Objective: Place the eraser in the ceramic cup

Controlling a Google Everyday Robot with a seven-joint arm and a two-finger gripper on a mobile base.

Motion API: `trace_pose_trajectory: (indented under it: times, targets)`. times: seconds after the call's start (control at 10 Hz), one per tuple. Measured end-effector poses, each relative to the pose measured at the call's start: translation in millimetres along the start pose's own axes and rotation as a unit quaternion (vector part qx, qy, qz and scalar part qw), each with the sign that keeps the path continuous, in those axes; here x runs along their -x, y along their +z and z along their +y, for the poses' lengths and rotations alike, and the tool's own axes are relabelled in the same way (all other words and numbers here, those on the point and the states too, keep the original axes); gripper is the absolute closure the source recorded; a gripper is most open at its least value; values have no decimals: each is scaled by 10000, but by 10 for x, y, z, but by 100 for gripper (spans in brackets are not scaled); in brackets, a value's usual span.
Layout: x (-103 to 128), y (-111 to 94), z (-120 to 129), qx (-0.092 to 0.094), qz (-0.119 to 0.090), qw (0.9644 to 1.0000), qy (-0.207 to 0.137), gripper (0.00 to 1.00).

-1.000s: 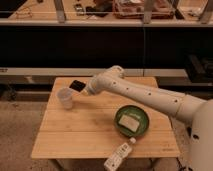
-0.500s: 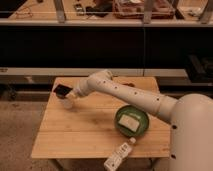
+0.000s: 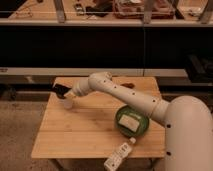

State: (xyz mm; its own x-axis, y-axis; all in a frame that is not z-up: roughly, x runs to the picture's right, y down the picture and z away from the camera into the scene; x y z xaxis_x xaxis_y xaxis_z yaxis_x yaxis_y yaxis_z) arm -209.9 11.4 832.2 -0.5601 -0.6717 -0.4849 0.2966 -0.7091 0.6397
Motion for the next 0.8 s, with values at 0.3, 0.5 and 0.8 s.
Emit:
trace_pose_trajectory:
  times: [0.3,0.5,0.8]
  targets:
    - [31,-24,28,-64,63,10000,-21,26]
    - [14,-49,31,-115,124,9998,-39,20]
    - [-96,-140,29,-255,297,9992,-114,20]
